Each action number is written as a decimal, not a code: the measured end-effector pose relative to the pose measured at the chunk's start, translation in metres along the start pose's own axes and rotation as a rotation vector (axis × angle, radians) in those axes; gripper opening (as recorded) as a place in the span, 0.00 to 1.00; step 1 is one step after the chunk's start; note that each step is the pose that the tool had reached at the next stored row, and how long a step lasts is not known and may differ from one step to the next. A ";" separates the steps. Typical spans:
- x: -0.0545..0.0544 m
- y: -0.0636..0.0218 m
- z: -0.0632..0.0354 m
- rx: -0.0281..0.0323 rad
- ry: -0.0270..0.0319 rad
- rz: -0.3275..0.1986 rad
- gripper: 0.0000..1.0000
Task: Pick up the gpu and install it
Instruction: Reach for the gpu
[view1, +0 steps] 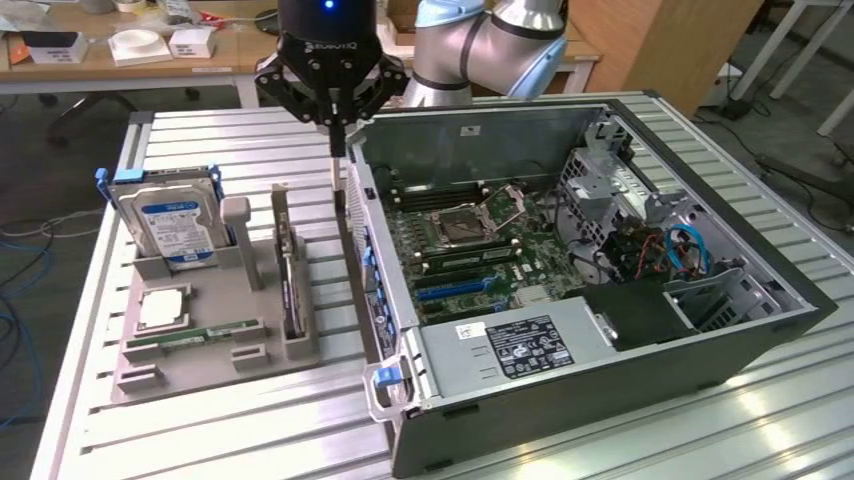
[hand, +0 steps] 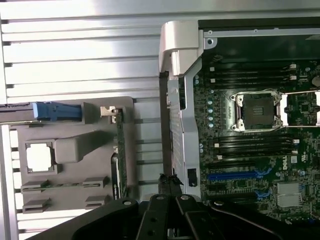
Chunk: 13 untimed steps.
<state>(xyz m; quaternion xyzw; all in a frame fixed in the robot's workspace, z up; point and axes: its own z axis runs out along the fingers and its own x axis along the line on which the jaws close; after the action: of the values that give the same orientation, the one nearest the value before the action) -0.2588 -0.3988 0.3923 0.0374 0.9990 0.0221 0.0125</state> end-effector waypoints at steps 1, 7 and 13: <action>0.002 -0.0001 -0.0001 0.0001 0.0001 0.000 0.10; 0.013 -0.0010 -0.0001 0.0000 0.0000 0.000 0.10; 0.024 -0.0018 -0.0002 0.0001 0.0000 0.000 0.10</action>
<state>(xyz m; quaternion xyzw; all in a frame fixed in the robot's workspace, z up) -0.2828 -0.3988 0.3919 0.0375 0.9990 0.0221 0.0125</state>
